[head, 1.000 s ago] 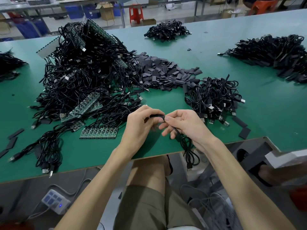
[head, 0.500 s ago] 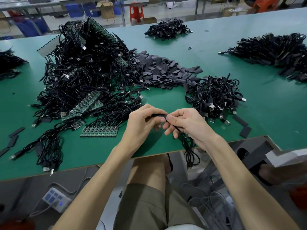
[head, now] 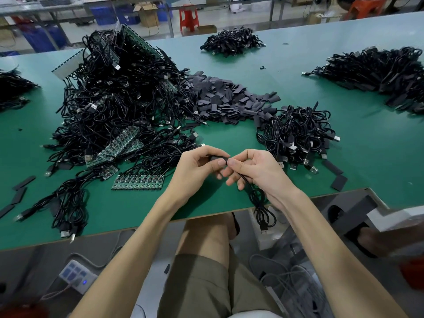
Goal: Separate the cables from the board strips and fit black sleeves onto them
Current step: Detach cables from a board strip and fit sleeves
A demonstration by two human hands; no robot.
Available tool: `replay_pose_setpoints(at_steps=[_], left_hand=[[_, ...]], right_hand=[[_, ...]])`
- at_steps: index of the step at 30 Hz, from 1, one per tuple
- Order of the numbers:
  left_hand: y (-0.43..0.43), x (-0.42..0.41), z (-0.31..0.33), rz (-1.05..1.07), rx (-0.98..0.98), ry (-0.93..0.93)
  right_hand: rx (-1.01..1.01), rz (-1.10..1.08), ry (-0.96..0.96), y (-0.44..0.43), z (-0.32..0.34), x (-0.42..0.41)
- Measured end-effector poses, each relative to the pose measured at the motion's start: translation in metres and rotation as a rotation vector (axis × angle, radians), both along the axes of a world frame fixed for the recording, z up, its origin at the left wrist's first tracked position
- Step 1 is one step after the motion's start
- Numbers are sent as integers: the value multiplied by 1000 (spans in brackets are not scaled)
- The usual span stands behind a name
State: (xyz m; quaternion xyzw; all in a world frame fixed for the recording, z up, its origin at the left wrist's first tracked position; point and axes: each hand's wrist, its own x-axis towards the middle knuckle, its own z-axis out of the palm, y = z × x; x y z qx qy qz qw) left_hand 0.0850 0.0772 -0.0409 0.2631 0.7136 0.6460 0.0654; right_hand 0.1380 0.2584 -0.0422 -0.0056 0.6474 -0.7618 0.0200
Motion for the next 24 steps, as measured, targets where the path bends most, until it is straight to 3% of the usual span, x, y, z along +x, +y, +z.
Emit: replay_pose_setpoints(at_steps=[7,17,24], left_hand=[[-5,-3,-2,24,67,-107],[-1,0,0,69,95,-110],[7,21,8,-81,-349,110]], right_hand=[[27,3,-10,1,-1,-2],[-10,-38,7,0,1,3],[-97,-117,86,2,4,8]])
